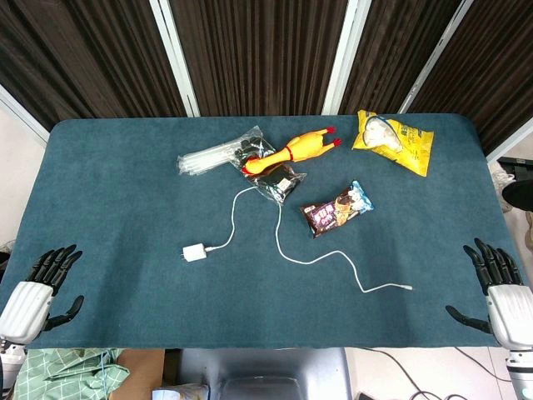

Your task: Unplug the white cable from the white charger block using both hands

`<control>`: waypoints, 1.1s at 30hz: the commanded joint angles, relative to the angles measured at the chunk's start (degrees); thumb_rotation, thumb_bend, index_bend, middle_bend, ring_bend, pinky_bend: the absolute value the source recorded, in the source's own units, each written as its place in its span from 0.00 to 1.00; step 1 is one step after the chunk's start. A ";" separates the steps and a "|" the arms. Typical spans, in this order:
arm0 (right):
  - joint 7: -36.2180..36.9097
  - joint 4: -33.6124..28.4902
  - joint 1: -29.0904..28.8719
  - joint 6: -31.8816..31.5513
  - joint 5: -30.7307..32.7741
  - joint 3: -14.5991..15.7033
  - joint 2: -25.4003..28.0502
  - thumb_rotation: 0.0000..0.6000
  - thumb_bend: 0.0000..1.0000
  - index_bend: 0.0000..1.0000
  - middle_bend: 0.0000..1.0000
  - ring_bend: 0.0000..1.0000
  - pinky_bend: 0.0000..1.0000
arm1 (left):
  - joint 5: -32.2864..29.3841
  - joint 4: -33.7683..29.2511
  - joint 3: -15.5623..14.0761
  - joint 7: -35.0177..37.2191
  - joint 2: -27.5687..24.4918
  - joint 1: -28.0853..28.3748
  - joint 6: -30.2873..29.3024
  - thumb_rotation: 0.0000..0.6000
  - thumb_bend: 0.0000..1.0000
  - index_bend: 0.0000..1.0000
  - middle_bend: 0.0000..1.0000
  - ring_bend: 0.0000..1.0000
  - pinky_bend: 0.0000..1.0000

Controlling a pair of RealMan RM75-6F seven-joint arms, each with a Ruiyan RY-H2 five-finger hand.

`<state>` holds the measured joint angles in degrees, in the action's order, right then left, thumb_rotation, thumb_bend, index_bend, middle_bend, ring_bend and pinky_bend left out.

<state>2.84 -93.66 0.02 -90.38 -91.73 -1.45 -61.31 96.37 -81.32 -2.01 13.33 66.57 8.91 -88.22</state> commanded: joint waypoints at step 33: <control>-3.03 0.29 -1.86 4.15 2.23 -0.23 -1.74 1.00 0.19 0.00 0.00 0.00 0.00 | -13.20 -4.61 10.60 -29.24 27.24 15.51 19.31 1.00 0.35 0.20 0.16 0.96 1.00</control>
<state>-0.19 -93.36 -1.83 -86.24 -89.51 -1.67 -63.04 85.84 -87.15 7.92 -12.03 91.45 23.17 -70.75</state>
